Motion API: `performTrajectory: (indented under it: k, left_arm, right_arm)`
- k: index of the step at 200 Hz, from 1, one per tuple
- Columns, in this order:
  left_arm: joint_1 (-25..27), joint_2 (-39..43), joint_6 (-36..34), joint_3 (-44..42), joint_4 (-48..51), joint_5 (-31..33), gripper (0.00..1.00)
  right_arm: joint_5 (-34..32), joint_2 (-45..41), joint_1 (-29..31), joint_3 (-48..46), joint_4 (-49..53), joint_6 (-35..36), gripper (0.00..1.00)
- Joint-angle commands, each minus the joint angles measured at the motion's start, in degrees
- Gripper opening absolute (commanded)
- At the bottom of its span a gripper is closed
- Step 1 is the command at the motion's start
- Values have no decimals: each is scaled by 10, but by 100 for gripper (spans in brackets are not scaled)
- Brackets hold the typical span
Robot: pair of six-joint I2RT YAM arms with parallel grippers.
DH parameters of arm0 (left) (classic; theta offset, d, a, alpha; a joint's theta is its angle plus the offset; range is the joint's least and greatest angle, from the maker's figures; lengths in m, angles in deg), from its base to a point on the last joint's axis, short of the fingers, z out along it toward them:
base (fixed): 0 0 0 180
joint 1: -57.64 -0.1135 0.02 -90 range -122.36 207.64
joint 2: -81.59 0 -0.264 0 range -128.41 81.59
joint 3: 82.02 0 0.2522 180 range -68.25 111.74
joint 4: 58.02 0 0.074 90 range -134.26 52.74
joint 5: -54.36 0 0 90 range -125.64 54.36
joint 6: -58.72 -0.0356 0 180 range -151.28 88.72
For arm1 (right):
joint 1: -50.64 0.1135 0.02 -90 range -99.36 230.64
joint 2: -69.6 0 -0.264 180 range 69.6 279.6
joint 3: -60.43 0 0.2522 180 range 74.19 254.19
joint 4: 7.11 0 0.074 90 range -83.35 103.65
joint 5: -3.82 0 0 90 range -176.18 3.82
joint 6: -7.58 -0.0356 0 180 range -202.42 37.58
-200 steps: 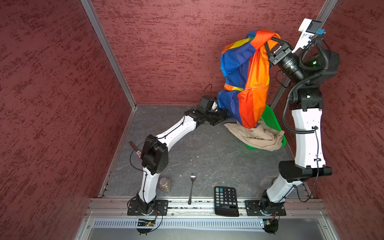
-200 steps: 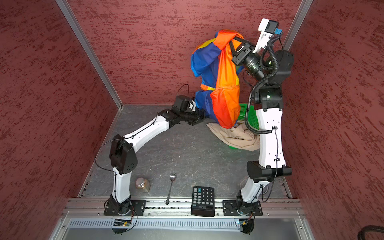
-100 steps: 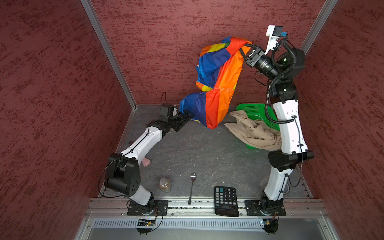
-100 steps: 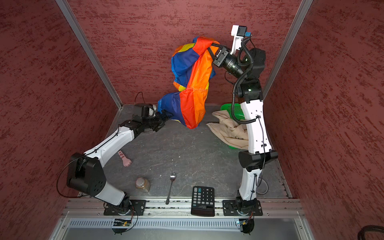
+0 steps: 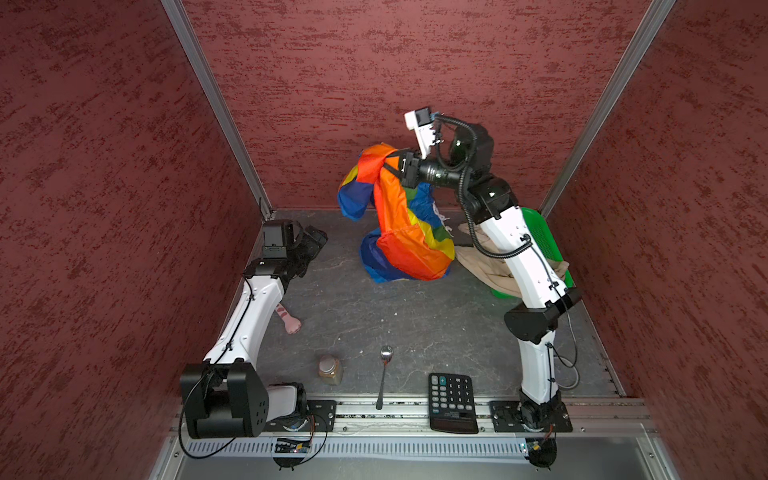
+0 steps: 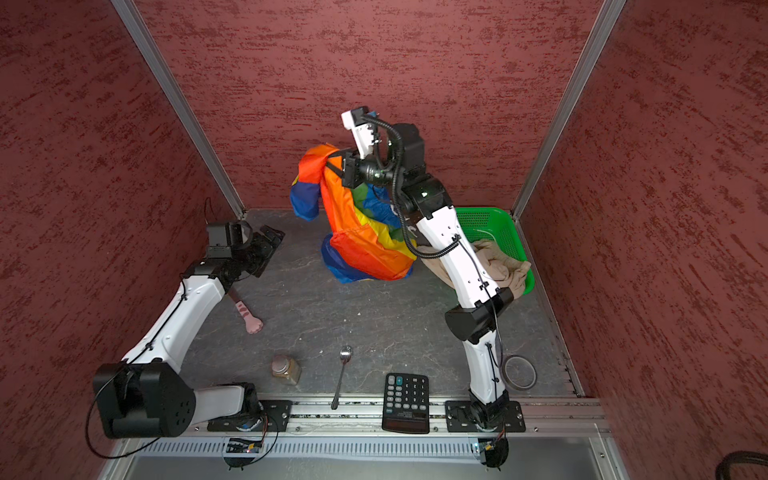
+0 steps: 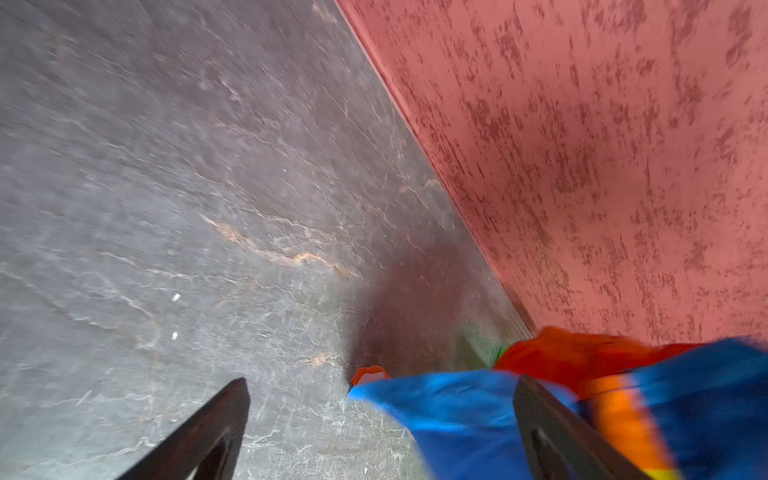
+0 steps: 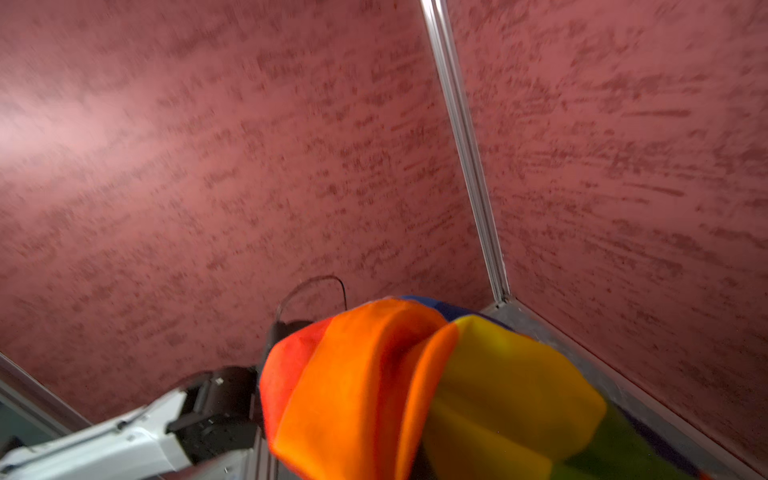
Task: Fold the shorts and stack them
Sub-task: 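Lower the rainbow shorts onto the table and release with the right gripper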
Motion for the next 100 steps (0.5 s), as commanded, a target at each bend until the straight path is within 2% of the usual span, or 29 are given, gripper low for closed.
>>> performTrajectory:
  k: [1,12,28,34,43,55,67,87,100]
  left_arm:
    - [-22,25,8,5,35,39,100]
    - [-35,39,10,3,38,47,100]
    - [-49,52,10,7,44,56,99]
    - [-52,54,8,10,45,55,100]
    - [-53,54,2,16,52,56,99]
    - [-53,49,-6,24,60,53,100]
    - [-52,42,-11,30,66,49,100]
    - [-44,24,-29,41,63,34,99]
    - [-29,-1,-59,66,66,14,100]
  right_arm:
    - [-107,30,38,-67,120,115,0]
    - [-156,43,54,-120,118,115,0]
    - [-184,55,70,-192,91,100,1]
    - [-181,54,72,-217,75,90,15]
    - [-177,47,72,-258,44,75,46]
    - [-184,22,72,-309,-2,65,68]
    - [-198,-8,70,-347,-33,65,81]
    - [-207,-57,54,-396,-61,64,97]
    - [-202,-91,31,-423,-62,51,99]
